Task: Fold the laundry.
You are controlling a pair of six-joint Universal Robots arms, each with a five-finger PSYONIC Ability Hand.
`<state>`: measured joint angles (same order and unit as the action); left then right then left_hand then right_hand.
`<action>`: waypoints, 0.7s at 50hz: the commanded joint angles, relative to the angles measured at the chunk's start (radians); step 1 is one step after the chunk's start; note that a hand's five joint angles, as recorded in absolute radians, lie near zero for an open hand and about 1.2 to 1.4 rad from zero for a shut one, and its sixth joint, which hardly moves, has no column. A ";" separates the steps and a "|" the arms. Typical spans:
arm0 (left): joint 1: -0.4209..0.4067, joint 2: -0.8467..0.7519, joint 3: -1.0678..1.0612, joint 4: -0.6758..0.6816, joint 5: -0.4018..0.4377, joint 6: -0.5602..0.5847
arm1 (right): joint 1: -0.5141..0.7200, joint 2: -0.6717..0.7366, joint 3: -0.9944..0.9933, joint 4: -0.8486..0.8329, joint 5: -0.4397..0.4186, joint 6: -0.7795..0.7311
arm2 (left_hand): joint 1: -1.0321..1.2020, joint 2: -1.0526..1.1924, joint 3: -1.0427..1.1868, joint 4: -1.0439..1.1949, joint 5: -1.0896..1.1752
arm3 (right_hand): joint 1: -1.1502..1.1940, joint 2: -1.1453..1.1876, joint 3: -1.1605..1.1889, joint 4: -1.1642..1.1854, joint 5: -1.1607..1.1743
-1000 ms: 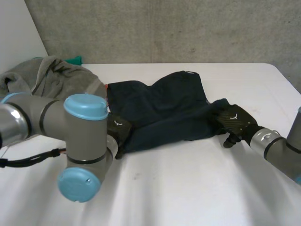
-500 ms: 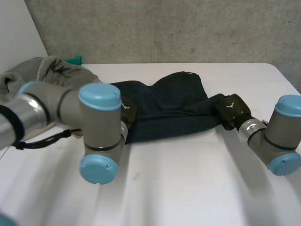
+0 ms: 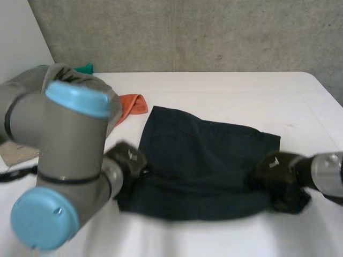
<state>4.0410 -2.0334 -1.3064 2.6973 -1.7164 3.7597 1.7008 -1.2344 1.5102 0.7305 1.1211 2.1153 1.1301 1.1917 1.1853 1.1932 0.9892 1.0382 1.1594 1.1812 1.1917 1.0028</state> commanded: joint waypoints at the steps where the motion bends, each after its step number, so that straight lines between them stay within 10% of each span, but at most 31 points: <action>1: 0.052 -0.060 0.379 0.200 -0.025 -0.006 | 0.106 0.026 -0.237 -0.440 0.074 0.322 | 0.266 0.205 0.211 0.203 0.233 | 0.358 0.237 0.215 0.205 0.219; 11: 0.121 -0.134 0.871 0.487 -0.015 -0.057 | 0.171 -0.026 -0.441 -1.111 0.370 0.626 | 0.266 0.205 0.211 0.203 0.233 | 0.358 0.237 0.215 0.205 0.219; 27: 0.145 -0.136 0.474 0.308 0.017 -0.219 | 0.206 0.026 -0.139 -0.930 0.192 0.581 | 0.261 0.199 0.205 0.198 0.227 | 0.358 0.237 0.215 0.205 0.219; 35: 0.116 -0.297 0.251 0.348 0.020 -0.195 | 0.218 0.211 0.054 -0.924 0.177 0.450 | -0.600 -0.661 -0.655 -0.663 -0.633 | 0.358 0.237 0.215 0.205 0.219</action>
<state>4.1770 -2.2247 -0.9444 3.0215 -1.6864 3.5402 1.9100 -1.1418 1.4581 -0.1937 1.2972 2.6531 0.6990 0.7406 0.7442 0.7397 0.5721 1.0616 1.1594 1.1839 1.1921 1.0192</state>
